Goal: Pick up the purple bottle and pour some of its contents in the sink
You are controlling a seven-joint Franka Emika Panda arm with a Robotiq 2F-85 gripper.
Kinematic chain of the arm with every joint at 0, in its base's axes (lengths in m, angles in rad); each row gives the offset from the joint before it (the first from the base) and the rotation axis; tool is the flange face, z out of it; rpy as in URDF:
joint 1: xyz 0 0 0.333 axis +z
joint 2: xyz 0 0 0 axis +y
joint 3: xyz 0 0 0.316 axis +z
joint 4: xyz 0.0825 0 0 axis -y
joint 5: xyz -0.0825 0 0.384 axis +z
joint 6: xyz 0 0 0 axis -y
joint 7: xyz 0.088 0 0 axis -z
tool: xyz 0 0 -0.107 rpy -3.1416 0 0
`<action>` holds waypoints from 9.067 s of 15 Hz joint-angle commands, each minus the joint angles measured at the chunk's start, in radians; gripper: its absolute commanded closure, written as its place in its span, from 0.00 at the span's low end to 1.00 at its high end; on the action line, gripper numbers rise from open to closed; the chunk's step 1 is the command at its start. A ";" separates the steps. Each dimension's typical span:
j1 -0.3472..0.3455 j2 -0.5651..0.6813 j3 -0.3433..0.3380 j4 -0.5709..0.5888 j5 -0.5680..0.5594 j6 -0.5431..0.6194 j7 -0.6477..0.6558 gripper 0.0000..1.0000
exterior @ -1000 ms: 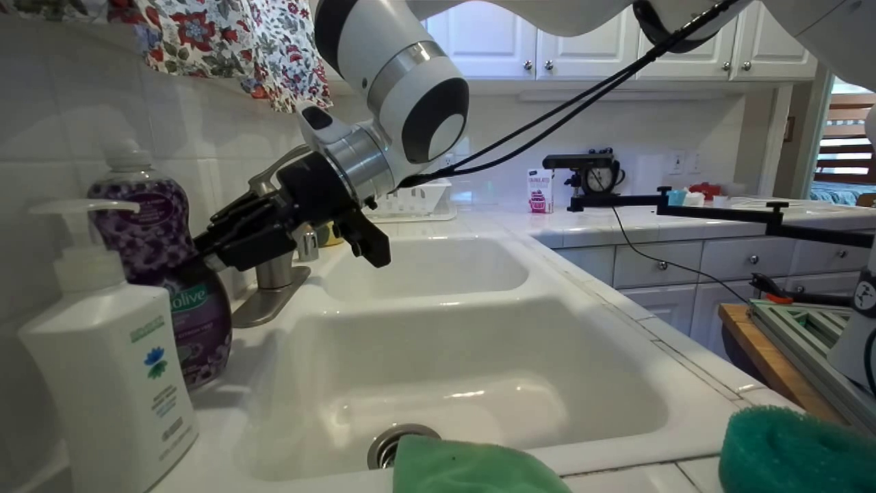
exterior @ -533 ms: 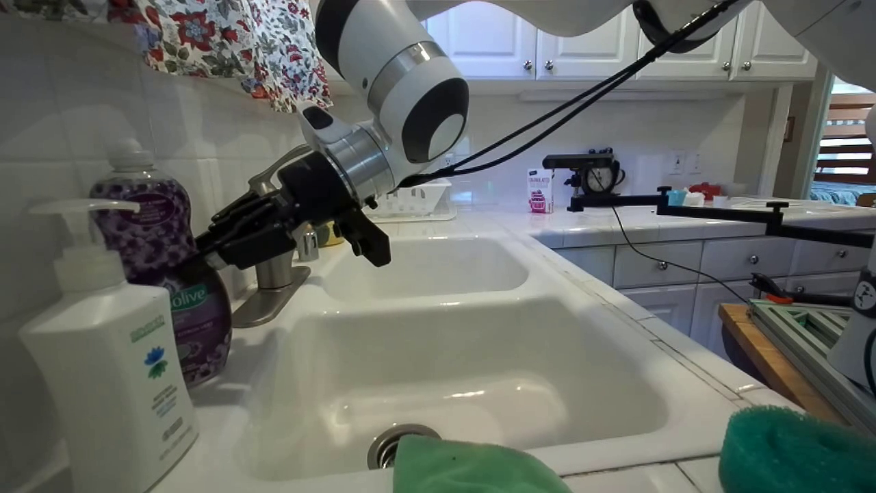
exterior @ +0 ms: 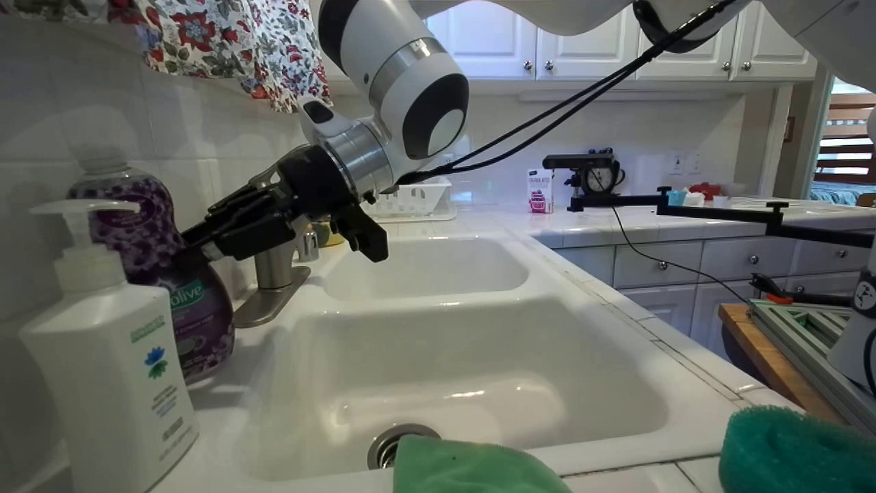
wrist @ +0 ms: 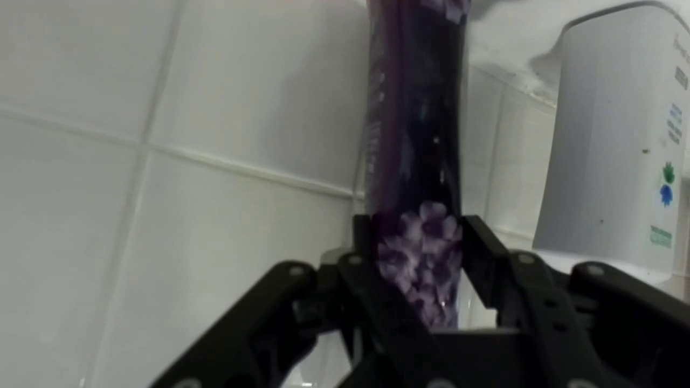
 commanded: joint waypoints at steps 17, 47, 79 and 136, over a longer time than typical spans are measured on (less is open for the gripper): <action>-0.124 -0.077 0.049 -0.153 -0.031 -0.207 -0.011 0.13; 0.198 -0.070 -0.433 -0.016 0.014 -0.575 -0.010 0.55; 0.208 -0.013 -0.457 0.057 -0.007 -0.567 -0.005 0.34; 0.226 0.178 -0.425 0.327 -0.149 -0.604 0.115 0.80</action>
